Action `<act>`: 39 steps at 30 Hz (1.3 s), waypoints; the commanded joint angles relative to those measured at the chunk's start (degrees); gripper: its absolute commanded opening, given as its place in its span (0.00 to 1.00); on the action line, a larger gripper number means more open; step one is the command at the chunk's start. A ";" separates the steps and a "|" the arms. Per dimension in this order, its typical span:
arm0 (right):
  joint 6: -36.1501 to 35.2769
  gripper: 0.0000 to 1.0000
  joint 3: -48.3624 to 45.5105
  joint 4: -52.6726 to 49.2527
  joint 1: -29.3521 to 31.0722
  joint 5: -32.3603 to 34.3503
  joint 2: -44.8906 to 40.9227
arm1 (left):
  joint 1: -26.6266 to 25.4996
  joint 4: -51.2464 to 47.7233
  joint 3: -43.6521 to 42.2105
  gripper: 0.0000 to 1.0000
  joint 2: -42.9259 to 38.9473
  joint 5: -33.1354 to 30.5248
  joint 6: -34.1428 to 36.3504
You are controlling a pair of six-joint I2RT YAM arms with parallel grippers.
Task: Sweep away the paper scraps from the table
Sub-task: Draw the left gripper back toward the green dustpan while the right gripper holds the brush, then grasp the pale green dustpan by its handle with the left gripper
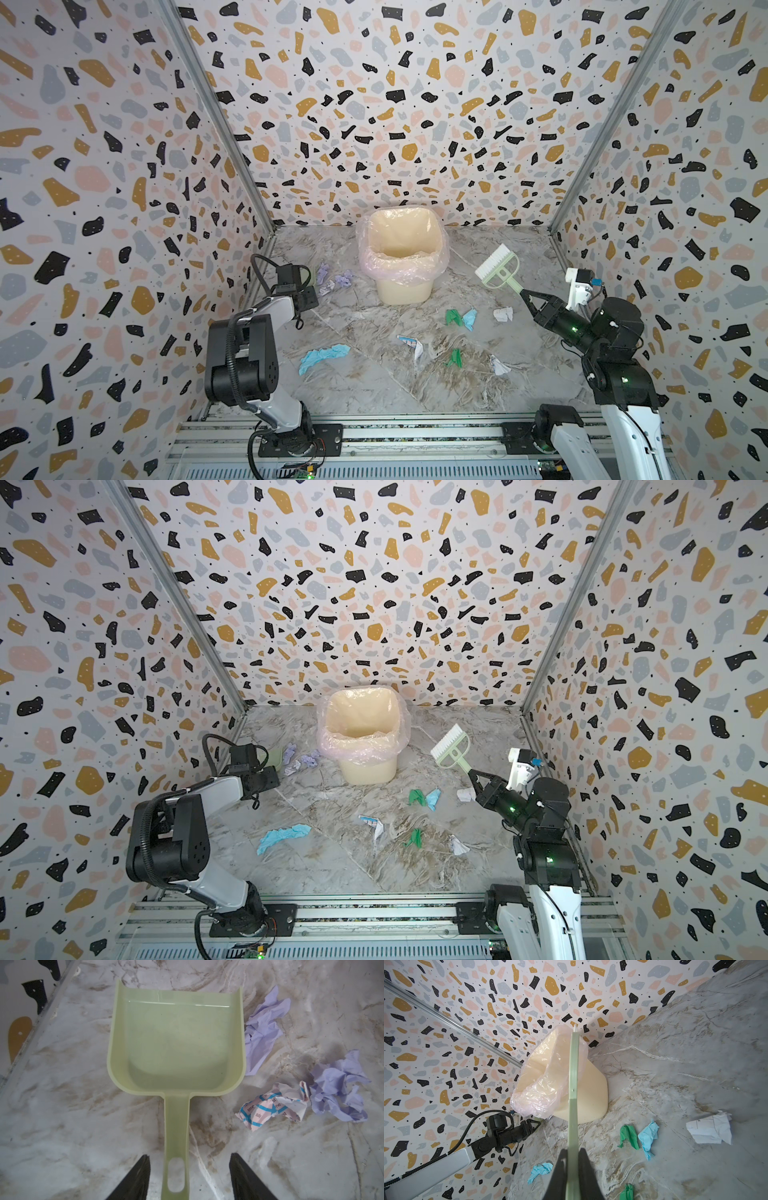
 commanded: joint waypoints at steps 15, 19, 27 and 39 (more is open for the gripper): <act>0.67 0.00 1.27 2.74 -1.28 -3.53 0.10 | 0.21 5.26 -0.20 0.43 3.79 -0.80 -1.84; 0.86 0.00 1.26 2.78 -1.42 -3.52 0.06 | 0.21 6.59 -0.74 0.41 4.25 -1.48 -2.38; 1.48 0.00 0.83 3.26 -1.42 -3.69 -0.25 | 0.21 9.97 -2.25 0.37 3.74 -2.79 -3.79; 2.09 0.00 0.90 3.54 -1.45 -3.83 -0.25 | 0.21 10.94 -0.99 0.31 6.04 -2.67 -3.52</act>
